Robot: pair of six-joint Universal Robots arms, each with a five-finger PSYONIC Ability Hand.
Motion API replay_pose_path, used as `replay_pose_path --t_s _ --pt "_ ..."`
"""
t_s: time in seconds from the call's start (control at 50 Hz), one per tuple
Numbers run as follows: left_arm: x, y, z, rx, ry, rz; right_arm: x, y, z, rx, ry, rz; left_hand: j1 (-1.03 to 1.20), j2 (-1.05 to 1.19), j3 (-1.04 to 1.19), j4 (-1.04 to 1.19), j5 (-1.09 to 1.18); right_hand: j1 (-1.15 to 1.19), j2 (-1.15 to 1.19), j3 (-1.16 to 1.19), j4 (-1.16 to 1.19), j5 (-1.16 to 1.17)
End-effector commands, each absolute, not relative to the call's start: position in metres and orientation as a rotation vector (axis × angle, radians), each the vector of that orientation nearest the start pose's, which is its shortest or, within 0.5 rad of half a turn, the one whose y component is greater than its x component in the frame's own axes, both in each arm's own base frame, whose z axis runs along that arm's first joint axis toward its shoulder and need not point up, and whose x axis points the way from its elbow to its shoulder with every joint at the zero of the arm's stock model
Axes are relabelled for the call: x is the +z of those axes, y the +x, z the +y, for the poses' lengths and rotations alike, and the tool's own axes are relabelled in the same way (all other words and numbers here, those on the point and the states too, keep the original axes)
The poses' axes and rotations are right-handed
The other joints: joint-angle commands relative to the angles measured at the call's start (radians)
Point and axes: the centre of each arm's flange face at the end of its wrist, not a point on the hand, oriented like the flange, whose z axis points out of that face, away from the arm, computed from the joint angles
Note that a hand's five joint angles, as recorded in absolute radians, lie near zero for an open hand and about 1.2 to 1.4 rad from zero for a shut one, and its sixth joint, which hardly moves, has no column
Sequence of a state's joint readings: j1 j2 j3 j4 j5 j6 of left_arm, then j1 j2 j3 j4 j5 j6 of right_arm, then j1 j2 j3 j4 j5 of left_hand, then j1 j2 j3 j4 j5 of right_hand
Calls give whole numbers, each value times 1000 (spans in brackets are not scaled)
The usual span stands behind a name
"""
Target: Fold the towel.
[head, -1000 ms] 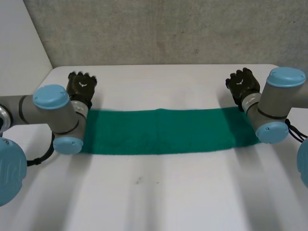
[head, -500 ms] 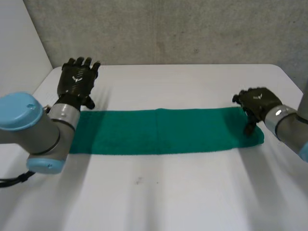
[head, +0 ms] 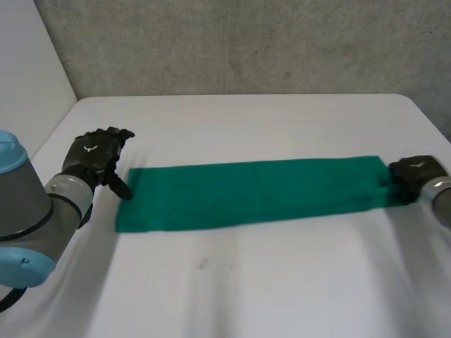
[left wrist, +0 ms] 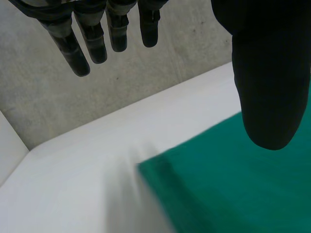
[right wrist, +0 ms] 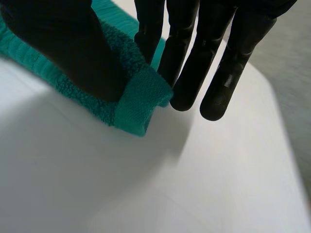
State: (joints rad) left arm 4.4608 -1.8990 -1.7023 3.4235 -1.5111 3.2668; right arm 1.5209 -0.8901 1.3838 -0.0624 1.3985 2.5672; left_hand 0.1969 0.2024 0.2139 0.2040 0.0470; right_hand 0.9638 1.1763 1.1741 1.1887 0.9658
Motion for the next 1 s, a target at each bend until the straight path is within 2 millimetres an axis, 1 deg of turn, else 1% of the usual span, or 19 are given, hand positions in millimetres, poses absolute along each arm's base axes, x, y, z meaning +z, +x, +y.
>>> replay_pose_path --t_s 0.02,0.08,0.14,0.16,0.2,0.24,0.3,0.32,0.36,0.4,0.42,0.46,0.56,0.64,0.68,0.7,0.82,0.86,1.0 --pt "200 -216 -293 -2131 529 2420 155 56 -408 -1934 -1005 2858 -22 -28 -39 -29 -47 432 220 222 208 256" --pt "201 -216 -290 -2132 531 2421 178 47 -411 -2032 -1201 2869 -22 -28 -39 -29 -47 432 220 222 208 256" --pt "202 -215 -286 -2130 532 2422 194 55 -411 -2108 -1228 2817 -22 -28 -39 -29 -47 432 220 222 208 256" --pt "202 -215 -286 -2130 532 2422 214 84 -407 -2204 -1258 2679 -22 -28 -39 -29 -47 432 220 222 208 256" --pt "203 -215 -282 -2130 534 2423 219 97 -404 -2223 -1269 2627 -22 -28 -39 -29 -47 432 220 222 208 256" --pt "204 -214 -281 -2134 533 2420 228 156 -389 -2246 -1328 2388 -22 -28 -39 -29 -47 432 220 222 208 256" --pt "208 -215 -279 -2149 535 2409 233 211 -366 -2220 -1416 2150 -22 -28 -39 -29 -47 432 220 222 208 256" --pt "209 -215 -278 -2153 535 2406 236 244 -348 -2196 -1475 1992 -22 -28 -39 -29 -47 432 220 222 208 256" --pt "211 -215 -278 -2159 536 2402 240 274 -328 -2164 -1527 1841 -22 -28 -39 -29 -47 432 220 222 208 256" --pt "211 -216 -277 -2162 540 2401 242 286 -318 -2149 -1548 1776 -22 -28 -39 -29 -47 432 220 222 208 256" --pt "212 -217 -277 -2169 543 2397 243 309 -301 -2113 -1591 1656 -22 -28 -39 -29 -47 432 220 222 208 256" --pt "213 -217 -277 -2171 545 2396 219 349 -268 -1972 -1673 1510 -22 -28 -39 -29 -47 432 220 222 208 256" --pt "212 -222 -273 -2176 570 2402 170 395 -227 -1771 -1778 1417 -22 -28 -39 -29 -47 432 220 222 208 256" --pt "212 -231 -269 -2195 607 2403 151 403 -216 -1700 -1805 1420 -22 -28 -39 -29 -47 343 130 132 118 166" --pt "212 -235 -268 -2204 625 2400 143 401 -219 -1681 -1804 1487 -22 -28 -39 -29 -47 -551 -764 -762 -776 -728" --pt "212 -237 -267 -2207 636 2400 144 398 -223 -1698 -1790 1530 -22 -28 -39 -29 -47 -789 -1002 -1000 -1014 -966" --pt "214 -273 -262 -2276 763 2397 171 383 -240 -1783 -1636 1683 -22 -28 -39 -29 -47 -789 -1002 -1000 -1014 -966" --pt "214 -286 -259 -2297 808 2395 196 342 -265 -1809 -1363 1879 -22 -28 -39 -29 -47 -789 -1002 -1000 -1014 -966" --pt "191 -337 -247 -2301 1001 2432 185 298 -263 -1696 -1171 2068 -22 -28 -39 -29 -47 -789 -1002 -1000 -1014 -966"
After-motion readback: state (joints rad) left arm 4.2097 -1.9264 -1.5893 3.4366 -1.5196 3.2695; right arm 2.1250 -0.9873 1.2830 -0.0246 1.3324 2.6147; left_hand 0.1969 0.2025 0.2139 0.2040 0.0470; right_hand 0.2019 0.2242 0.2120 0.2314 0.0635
